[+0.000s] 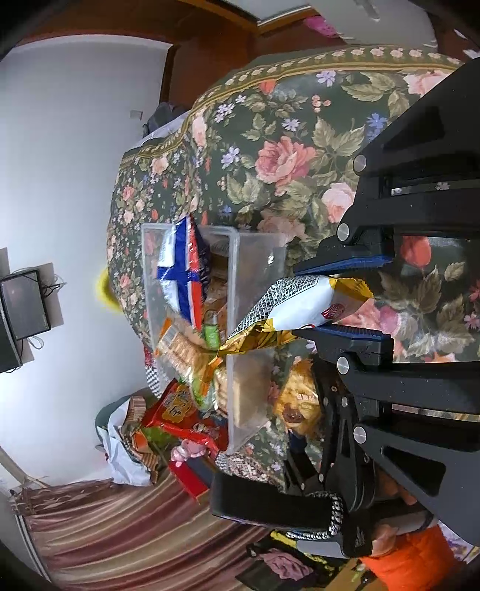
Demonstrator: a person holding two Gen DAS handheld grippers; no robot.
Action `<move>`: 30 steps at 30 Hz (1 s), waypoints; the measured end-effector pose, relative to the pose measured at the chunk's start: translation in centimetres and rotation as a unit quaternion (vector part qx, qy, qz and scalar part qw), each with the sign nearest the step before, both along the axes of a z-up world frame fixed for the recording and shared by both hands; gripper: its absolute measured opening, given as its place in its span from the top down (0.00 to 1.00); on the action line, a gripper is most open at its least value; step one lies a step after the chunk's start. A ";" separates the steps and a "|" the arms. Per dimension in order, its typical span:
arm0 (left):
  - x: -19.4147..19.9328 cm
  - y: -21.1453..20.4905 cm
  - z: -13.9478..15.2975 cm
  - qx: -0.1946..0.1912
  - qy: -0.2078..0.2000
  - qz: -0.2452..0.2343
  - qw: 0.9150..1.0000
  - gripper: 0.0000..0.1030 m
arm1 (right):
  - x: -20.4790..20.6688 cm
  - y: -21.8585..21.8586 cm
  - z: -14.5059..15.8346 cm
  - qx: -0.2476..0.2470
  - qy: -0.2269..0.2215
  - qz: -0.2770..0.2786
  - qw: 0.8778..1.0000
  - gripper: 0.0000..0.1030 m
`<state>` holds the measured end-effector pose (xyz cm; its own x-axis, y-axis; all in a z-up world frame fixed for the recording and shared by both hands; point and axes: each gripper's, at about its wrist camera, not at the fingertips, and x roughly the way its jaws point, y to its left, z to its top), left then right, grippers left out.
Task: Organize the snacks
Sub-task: 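Grasp the nut-bar pack with left tool while right tool grasps a gold biscuit bag, then lower the nut-bar pack and gold biscuit bag into the clear box, release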
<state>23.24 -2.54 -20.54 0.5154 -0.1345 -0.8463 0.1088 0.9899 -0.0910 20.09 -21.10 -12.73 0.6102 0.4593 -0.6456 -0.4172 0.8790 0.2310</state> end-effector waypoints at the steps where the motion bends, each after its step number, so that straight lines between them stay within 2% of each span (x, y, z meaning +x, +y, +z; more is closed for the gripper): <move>1: -0.3 0.3 0.5 -0.001 -0.007 0.002 1.000 0.28 | 0.0 0.1 0.3 0.003 -0.004 0.002 1.000 0.78; 4: -1.2 0.8 2.1 -0.001 -0.029 0.006 1.000 0.28 | 0.2 0.6 1.5 0.011 -0.019 0.007 1.000 0.78; 11: -1.6 3.1 6.7 -0.035 -0.072 0.026 0.996 0.28 | 1.4 1.7 4.2 0.033 -0.053 0.008 0.998 0.78; 18: 1.1 2.9 9.7 -0.037 -0.104 0.040 0.993 0.28 | 4.2 2.8 5.7 0.038 -0.071 -0.003 0.997 0.78; 25: 5.5 2.3 10.2 -0.037 -0.105 0.047 0.993 0.28 | 8.1 3.3 5.7 0.039 -0.059 -0.020 0.997 0.78; 30: 8.6 2.0 9.5 -0.033 -0.095 0.053 0.993 0.27 | 9.9 3.5 5.2 0.037 -0.050 -0.027 0.998 0.78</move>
